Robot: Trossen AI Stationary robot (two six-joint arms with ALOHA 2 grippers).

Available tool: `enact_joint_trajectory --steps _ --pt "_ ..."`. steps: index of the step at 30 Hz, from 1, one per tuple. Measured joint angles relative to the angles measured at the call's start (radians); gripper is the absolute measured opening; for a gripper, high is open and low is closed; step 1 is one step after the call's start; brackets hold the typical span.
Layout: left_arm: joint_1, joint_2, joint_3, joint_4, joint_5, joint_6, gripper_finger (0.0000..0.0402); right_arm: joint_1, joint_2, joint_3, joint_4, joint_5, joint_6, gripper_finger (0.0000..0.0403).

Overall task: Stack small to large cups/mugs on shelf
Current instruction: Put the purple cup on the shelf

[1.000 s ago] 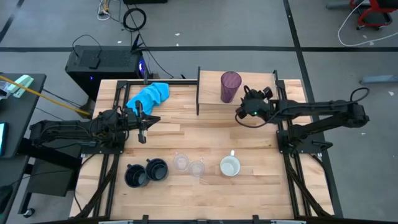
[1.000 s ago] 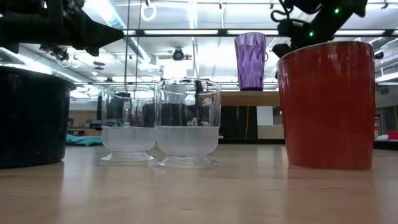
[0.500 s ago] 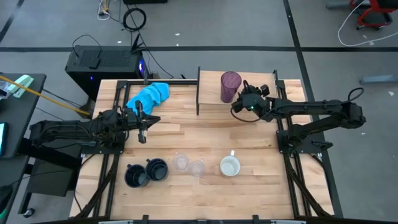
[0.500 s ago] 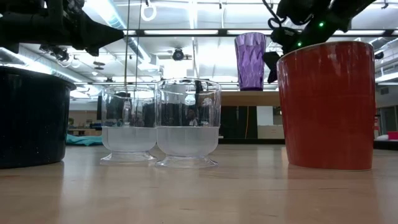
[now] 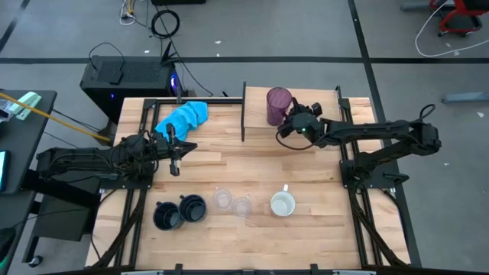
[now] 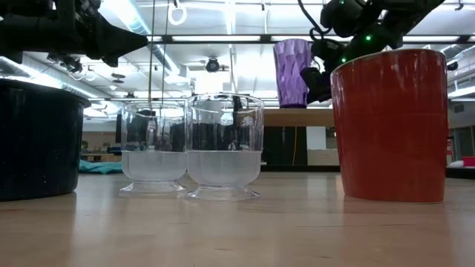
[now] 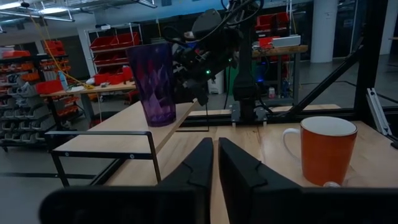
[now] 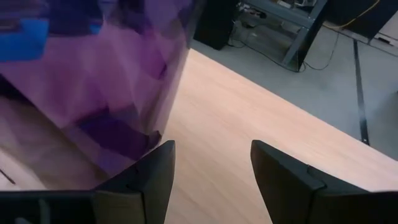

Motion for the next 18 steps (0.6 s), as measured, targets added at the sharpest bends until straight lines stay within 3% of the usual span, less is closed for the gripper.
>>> enact_joint_trajectory --steps 18 --pt "0.000 0.000 0.000 0.000 0.000 0.000 0.0028 0.000 0.079 0.001 0.149 -0.053 -0.031 0.0217"
